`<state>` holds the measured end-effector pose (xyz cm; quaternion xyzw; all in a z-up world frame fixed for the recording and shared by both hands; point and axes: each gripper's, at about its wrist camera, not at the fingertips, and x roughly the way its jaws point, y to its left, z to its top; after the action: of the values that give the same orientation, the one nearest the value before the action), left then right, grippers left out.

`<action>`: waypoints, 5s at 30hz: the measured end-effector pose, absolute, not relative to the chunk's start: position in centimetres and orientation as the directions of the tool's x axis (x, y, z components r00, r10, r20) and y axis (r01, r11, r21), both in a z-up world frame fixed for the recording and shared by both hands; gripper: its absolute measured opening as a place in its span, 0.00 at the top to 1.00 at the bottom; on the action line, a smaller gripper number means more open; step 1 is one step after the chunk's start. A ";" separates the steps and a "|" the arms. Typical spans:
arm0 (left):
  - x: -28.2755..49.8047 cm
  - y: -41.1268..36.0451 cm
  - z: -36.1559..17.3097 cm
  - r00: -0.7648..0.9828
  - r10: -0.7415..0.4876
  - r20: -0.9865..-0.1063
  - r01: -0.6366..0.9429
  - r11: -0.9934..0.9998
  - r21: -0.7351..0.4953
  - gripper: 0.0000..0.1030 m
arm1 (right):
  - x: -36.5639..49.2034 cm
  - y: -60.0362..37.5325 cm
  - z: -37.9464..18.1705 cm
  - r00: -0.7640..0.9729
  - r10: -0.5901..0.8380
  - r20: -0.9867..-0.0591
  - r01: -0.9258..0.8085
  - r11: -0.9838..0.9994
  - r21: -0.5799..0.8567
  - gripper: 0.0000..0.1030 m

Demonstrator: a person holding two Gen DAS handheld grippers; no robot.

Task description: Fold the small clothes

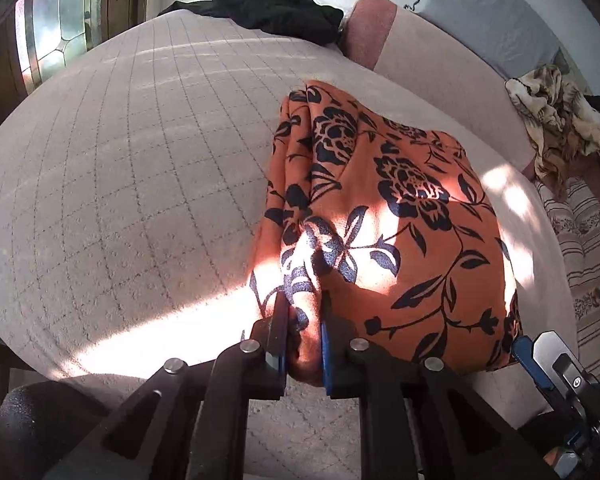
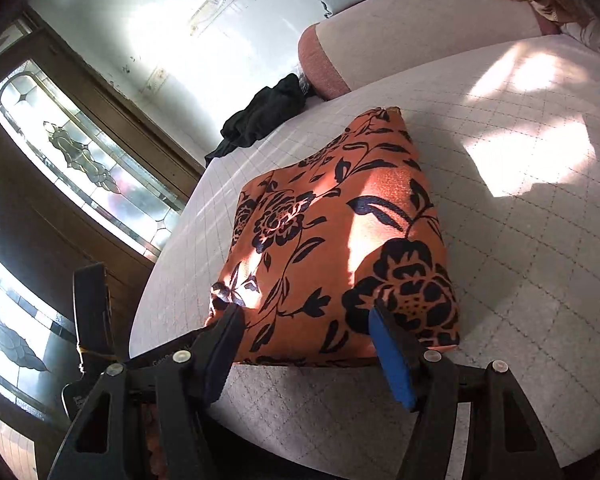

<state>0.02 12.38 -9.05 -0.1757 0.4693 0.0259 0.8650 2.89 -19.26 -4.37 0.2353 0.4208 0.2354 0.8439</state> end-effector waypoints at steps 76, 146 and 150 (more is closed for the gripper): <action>1.0 13.5 -9.8 0.531 -0.163 -0.831 -0.191 0.933 -0.305 0.57 | 13.1 -17.5 -3.7 0.454 0.563 -0.691 -0.245 0.824 0.511 0.29; 1.6 15.4 -7.9 0.632 -0.141 -0.762 -0.196 0.922 -0.333 0.17 | 14.9 -21.9 -4.9 0.396 0.643 -0.655 -0.118 0.743 0.659 0.13; 3.5 15.7 -7.4 0.613 -0.228 -0.756 -0.160 0.902 -0.402 0.17 | 14.3 -25.2 -7.2 0.387 0.623 -0.680 -0.048 0.750 0.660 0.13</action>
<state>3.54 15.70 -7.45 -0.2209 0.4392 -0.0195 0.8706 14.29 -25.18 -7.18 0.2814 0.5107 0.2139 0.7837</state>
